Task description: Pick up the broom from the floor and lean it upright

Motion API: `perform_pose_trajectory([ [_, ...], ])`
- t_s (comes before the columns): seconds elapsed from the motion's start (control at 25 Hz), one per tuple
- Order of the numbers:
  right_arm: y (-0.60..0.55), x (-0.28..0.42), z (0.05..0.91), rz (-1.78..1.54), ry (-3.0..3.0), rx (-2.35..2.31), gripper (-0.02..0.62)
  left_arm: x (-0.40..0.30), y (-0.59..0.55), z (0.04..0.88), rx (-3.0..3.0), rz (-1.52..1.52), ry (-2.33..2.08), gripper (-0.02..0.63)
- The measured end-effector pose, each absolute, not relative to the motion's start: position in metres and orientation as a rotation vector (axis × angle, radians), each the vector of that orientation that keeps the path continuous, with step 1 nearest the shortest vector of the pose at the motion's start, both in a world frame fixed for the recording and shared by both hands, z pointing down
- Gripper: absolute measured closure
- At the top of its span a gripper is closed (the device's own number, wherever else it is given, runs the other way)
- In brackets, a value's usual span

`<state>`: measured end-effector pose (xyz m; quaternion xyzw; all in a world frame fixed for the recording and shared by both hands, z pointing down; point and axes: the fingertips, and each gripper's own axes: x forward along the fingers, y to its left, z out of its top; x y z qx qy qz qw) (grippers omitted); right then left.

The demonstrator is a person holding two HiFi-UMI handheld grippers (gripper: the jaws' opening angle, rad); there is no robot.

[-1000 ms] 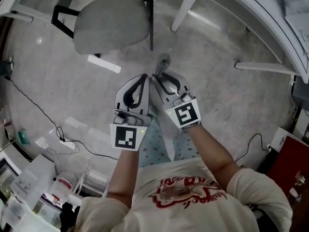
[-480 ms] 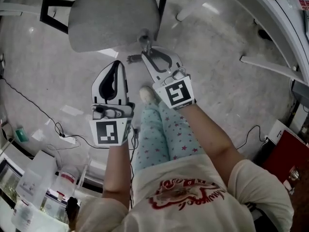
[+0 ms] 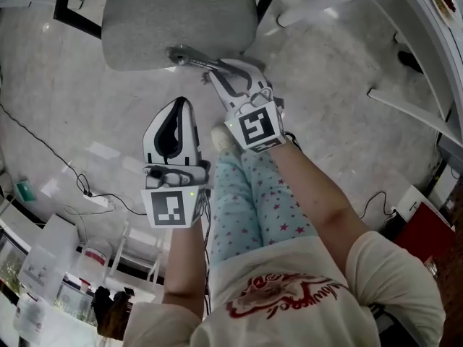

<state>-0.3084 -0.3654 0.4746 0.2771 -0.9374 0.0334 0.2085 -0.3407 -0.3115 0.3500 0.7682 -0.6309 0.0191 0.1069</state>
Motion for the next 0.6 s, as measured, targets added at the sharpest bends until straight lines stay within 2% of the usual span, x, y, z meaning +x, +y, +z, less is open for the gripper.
perform_pose_trajectory([
  [0.6,-0.373,-0.351,0.506,0.032,-2.581,0.660,0.508,-0.366,-0.321,0.367,2.173,0.070,-1.867,0.584],
])
